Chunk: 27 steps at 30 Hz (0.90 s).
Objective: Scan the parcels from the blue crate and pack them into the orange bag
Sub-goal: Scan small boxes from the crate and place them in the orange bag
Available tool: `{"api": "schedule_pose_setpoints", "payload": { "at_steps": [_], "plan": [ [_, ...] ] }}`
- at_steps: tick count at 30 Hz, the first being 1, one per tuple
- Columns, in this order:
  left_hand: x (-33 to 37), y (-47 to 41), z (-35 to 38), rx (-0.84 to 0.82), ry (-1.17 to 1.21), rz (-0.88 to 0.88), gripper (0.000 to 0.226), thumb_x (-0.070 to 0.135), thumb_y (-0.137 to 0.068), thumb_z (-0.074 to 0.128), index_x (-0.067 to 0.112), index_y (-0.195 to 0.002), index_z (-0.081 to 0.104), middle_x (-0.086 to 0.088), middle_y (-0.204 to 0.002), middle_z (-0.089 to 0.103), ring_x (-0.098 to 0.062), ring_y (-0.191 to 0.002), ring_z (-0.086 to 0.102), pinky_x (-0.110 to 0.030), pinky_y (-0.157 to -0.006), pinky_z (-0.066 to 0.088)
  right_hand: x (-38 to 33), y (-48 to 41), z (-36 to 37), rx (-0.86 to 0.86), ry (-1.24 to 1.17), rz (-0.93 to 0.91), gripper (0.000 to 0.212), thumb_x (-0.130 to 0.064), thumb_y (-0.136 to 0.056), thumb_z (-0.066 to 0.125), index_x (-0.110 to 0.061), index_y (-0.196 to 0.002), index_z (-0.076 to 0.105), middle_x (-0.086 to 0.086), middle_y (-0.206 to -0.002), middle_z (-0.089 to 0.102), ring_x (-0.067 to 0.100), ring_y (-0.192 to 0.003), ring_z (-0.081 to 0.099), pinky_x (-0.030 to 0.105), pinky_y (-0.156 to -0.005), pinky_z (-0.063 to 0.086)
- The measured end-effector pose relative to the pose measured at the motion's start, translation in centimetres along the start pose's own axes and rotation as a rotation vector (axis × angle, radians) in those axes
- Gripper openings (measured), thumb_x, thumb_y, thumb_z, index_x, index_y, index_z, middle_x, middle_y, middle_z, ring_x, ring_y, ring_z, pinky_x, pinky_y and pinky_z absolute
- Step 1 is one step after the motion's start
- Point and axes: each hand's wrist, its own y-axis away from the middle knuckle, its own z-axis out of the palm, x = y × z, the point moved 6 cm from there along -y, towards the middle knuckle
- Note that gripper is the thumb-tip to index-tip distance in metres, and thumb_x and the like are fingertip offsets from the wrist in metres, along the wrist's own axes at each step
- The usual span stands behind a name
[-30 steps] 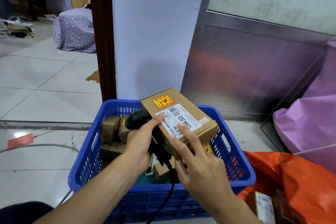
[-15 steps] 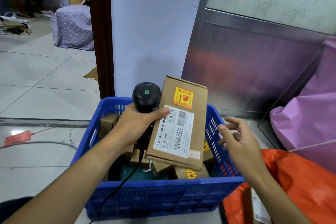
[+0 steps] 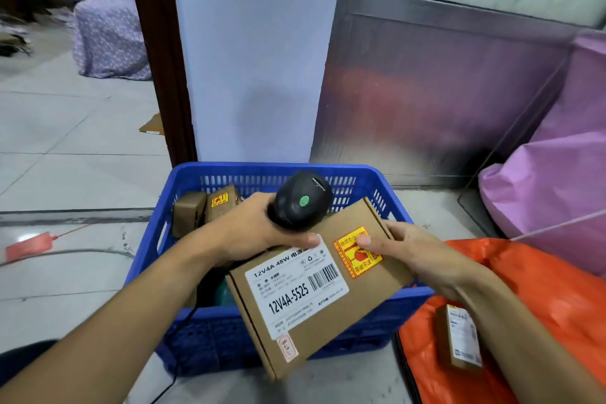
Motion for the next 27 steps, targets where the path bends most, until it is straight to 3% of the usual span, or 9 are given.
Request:
{"api": "schedule_pose_setpoints", "payload": {
  "at_steps": [3,5,7,10,12,15,18,20,27],
  "plan": [
    [-0.1,-0.3,-1.1,0.17,0.123,0.001,0.016,0.03,-0.084,0.084,0.021,-0.095,0.078,-0.001,-0.084,0.08,-0.011,-0.077,0.076,-0.028,-0.076,0.056,-0.1,0.0,-1.2,0.091,-0.038,-0.028,0.048,-0.048,-0.079,0.074,-0.021,-0.118,0.07,0.003,-0.105,0.08,0.024,-0.098,0.076,0.043,-0.094,0.058],
    [-1.1,-0.7,-2.4,0.322,0.188,-0.047,0.025,0.038,-0.083,0.082,0.022,-0.102,0.078,-0.004,-0.083,0.08,-0.015,-0.078,0.075,-0.027,-0.075,0.056,0.3,-0.3,-2.8,0.19,-0.053,-0.038,0.05,-0.049,-0.078,0.075,-0.019,-0.118,0.07,0.003,-0.105,0.08,0.025,-0.099,0.076,0.043,-0.095,0.057],
    [-2.4,-1.1,-4.0,0.479,0.218,-0.079,0.034,0.046,-0.084,0.08,0.022,-0.107,0.076,-0.005,-0.081,0.08,-0.021,-0.08,0.074,-0.04,-0.086,0.058,0.9,-0.7,-4.8,0.356,-0.068,-0.073,0.057,-0.054,-0.075,0.078,-0.016,-0.118,0.07,0.003,-0.105,0.079,0.025,-0.1,0.076,0.044,-0.093,0.058],
    [-3.8,-1.6,-5.4,0.587,0.356,-0.092,0.037,0.048,-0.089,0.077,0.017,-0.109,0.074,-0.005,-0.088,0.08,-0.021,-0.074,0.076,-0.055,-0.099,0.056,1.9,-0.5,-7.7,0.66,-0.21,-0.124,0.058,-0.046,-0.079,0.082,-0.013,-0.123,0.063,0.004,-0.107,0.077,0.021,-0.095,0.076,0.035,-0.075,0.06],
    [-4.2,-1.9,-5.4,0.564,0.444,-0.09,0.035,0.047,-0.091,0.075,0.017,-0.108,0.074,-0.002,-0.093,0.08,-0.022,-0.067,0.074,-0.054,-0.097,0.054,2.1,-0.3,-8.5,0.713,-0.362,-0.125,0.054,-0.035,-0.085,0.08,-0.012,-0.128,0.057,0.006,-0.111,0.075,0.02,-0.095,0.076,0.034,-0.075,0.06],
    [-4.2,-2.3,-4.6,0.496,0.615,-0.052,0.033,0.036,-0.093,0.074,0.01,-0.114,0.072,-0.004,-0.071,0.066,-0.019,-0.055,0.055,-0.041,-0.071,0.051,2.0,-0.3,-8.8,0.689,-0.468,-0.127,0.048,-0.028,-0.088,0.077,-0.013,-0.129,0.057,0.006,-0.111,0.076,0.022,-0.098,0.076,0.042,-0.087,0.061],
    [-3.8,-2.4,-3.5,0.454,0.665,-0.033,0.023,0.026,-0.096,0.07,0.005,-0.104,0.07,-0.003,-0.061,0.05,-0.016,-0.049,0.044,-0.031,-0.053,0.042,1.8,-0.4,-8.6,0.702,-0.443,-0.156,0.049,-0.031,-0.088,0.077,-0.017,-0.131,0.056,0.004,-0.116,0.074,0.023,-0.103,0.074,0.049,-0.095,0.059],
    [-3.6,-2.4,-2.7,0.418,0.666,-0.043,0.018,0.023,-0.094,0.071,0.005,-0.093,0.067,-0.002,-0.057,0.046,-0.016,-0.045,0.042,-0.029,-0.048,0.04,1.6,-0.3,-8.5,0.705,-0.431,-0.176,0.056,-0.033,-0.088,0.077,-0.018,-0.137,0.054,0.002,-0.118,0.074,0.022,-0.104,0.075,0.049,-0.094,0.059],
    [-2.4,-2.1,-0.3,0.264,0.596,-0.018,0.027,0.022,-0.092,0.074,0.013,-0.071,0.061,-0.003,-0.054,0.046,-0.017,-0.043,0.039,-0.029,-0.047,0.039,1.5,0.0,-8.5,0.696,-0.391,-0.217,0.047,-0.032,-0.091,0.072,-0.024,-0.134,0.054,0.0,-0.118,0.072,0.021,-0.104,0.073,0.044,-0.088,0.061]
  ]
}}
